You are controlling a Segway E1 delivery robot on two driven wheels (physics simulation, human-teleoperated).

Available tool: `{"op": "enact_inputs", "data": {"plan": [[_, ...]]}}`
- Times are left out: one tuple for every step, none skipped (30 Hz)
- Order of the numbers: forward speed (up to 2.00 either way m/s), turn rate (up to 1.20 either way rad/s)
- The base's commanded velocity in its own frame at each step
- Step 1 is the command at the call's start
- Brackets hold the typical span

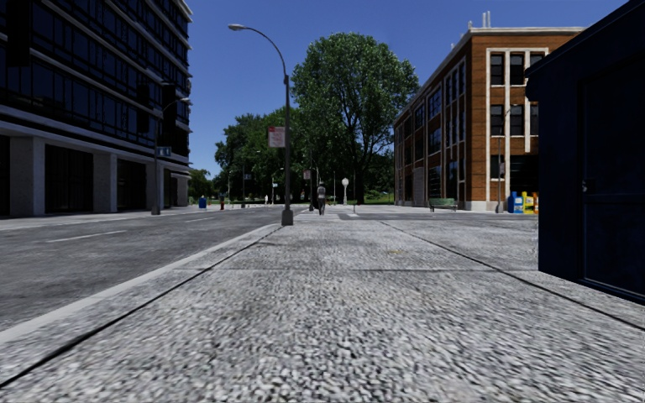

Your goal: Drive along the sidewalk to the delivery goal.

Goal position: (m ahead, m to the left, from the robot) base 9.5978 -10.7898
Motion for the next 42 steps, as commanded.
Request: {"op": "enact_inputs", "data": {"plan": [[2.00, 0.00], [2.00, 0.00], [2.00, 0.00], [2.00, 0.00], [2.00, 0.00], [2.00, 0.00], [2.00, 0.00], [2.00, 0.00], [2.00, 0.00], [2.00, 0.00], [2.00, 0.00], [2.00, -0.02], [2.00, -0.11], [2.00, -0.14], [2.00, -0.17], [2.00, -0.31], [2.00, -0.40], [2.00, -0.40], [2.00, -0.43], [2.00, -0.44], [2.00, -0.44], [2.00, -0.44], [2.00, -0.44], [2.00, -0.44], [2.00, -0.44], [2.00, -0.44], [1.97, -0.44], [1.91, -0.44], [1.90, -0.44], [1.89, -0.44], [1.89, -0.44], [1.89, -0.44], [1.89, -0.44], [1.89, -0.44], [1.89, -0.44], [1.89, -0.44], [1.89, -0.44], [1.89, -0.44], [1.89, -0.44], [1.89, -0.44], [1.89, -0.44], [1.89, -0.44]]}}
